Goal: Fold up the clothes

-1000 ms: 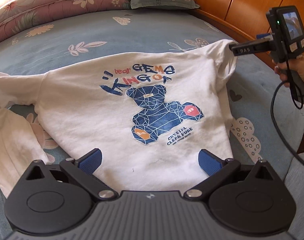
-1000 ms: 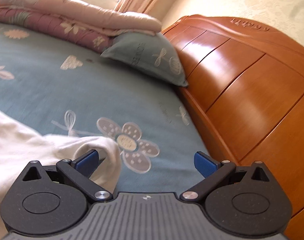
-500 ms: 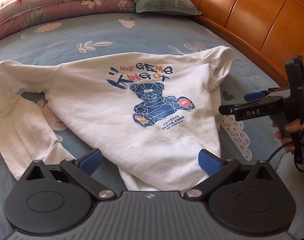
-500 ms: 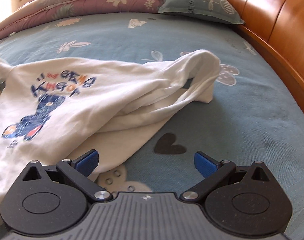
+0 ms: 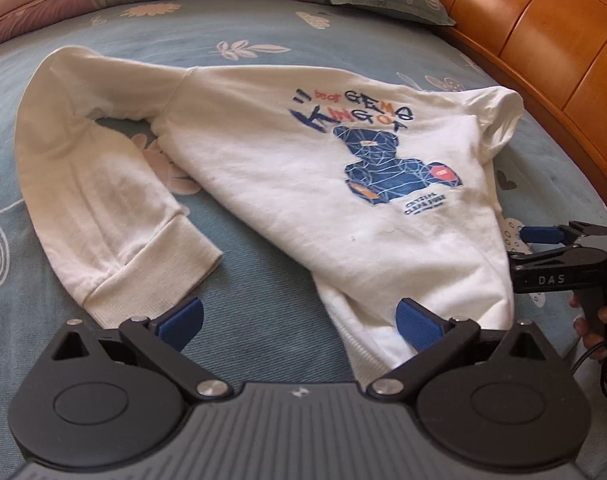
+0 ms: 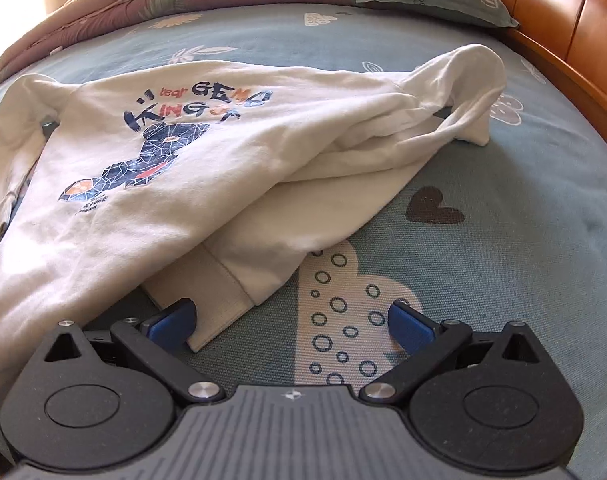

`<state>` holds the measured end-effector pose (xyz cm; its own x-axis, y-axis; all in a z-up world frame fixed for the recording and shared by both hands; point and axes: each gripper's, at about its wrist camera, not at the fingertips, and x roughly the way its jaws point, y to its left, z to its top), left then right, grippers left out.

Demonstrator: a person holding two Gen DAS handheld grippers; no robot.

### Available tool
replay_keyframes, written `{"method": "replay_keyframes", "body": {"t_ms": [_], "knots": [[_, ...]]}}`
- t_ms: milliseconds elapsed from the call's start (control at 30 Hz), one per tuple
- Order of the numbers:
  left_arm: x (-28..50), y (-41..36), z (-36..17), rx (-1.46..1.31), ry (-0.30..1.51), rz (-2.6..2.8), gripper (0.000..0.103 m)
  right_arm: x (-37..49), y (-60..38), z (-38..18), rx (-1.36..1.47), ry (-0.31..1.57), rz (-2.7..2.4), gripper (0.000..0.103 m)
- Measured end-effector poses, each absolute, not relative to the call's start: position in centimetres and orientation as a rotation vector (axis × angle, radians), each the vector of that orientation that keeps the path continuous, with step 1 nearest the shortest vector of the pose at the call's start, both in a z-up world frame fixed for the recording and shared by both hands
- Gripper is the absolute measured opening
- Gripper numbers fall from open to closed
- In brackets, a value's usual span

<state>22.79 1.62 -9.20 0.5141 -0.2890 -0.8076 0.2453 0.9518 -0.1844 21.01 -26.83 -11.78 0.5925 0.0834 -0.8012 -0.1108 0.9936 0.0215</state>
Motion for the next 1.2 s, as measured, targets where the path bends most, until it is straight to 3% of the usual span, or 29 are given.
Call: {"method": "replay_keyframes", "body": {"t_ms": [233,367,500,600,1033,1200], "knots": [[22.8,3.7,-11.0,-0.095,0.99,-0.329,0.102,20.8,-26.9,-11.9,-0.013,0.907,0.098,0.103],[22.1,3.7,-11.3,0.021,0.951,-0.38,0.102,20.4,-27.0,-12.1,-0.01,0.873,0.1,0.103],[22.4,4.8,-10.1,-0.026,1.013,-0.328,0.102,19.9,-27.2,-12.3,-0.006,0.835,0.102,0.103],[22.0,5.2,-8.6,0.015,0.953,-0.32,0.102,19.7,-27.3,-12.3,-0.007,0.81,0.107,0.103],[28.0,2.3,-9.1,-0.043,0.887,-0.44,0.102,19.3,-27.3,-12.7,-0.007,0.75,0.108,0.103],[28.7,3.5,-10.3,-0.098,0.956,-0.409,0.102,19.3,-27.3,-12.8,-0.006,0.74,0.106,0.103]]}}
